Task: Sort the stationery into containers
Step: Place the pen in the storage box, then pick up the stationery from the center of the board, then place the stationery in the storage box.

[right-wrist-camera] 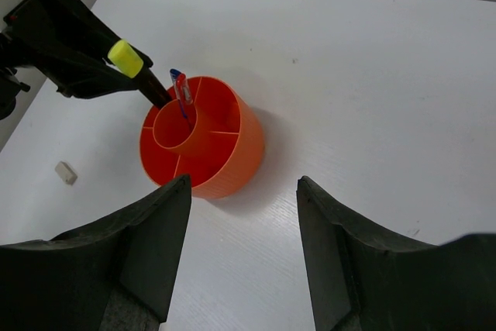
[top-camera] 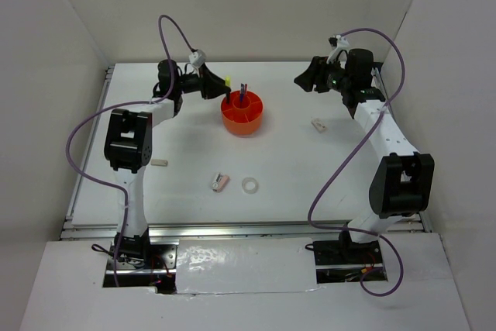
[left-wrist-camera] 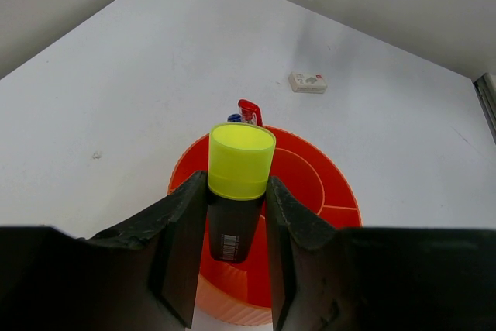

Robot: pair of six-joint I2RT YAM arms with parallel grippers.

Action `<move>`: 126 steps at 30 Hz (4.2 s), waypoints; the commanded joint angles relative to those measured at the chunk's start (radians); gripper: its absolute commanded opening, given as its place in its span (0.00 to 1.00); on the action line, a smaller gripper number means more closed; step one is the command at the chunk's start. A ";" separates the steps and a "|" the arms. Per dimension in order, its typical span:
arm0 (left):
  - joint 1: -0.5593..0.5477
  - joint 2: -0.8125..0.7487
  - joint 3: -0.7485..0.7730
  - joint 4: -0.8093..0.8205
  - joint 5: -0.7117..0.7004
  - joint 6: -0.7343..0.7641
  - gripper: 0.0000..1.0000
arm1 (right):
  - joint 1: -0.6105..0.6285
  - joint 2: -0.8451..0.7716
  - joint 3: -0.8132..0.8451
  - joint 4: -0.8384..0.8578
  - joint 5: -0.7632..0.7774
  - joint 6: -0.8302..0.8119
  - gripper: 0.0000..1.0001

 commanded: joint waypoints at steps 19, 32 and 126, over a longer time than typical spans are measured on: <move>0.118 -0.276 0.021 -0.466 0.027 0.388 0.68 | -0.028 -0.053 -0.006 -0.099 0.032 -0.046 0.64; 0.218 -0.439 -0.138 -1.811 -0.557 1.672 0.66 | -0.064 -0.150 -0.093 -0.188 0.067 -0.134 0.63; -0.193 -0.373 -0.530 0.174 -0.624 0.043 0.35 | -0.056 -0.055 -0.084 -0.191 0.052 -0.143 0.63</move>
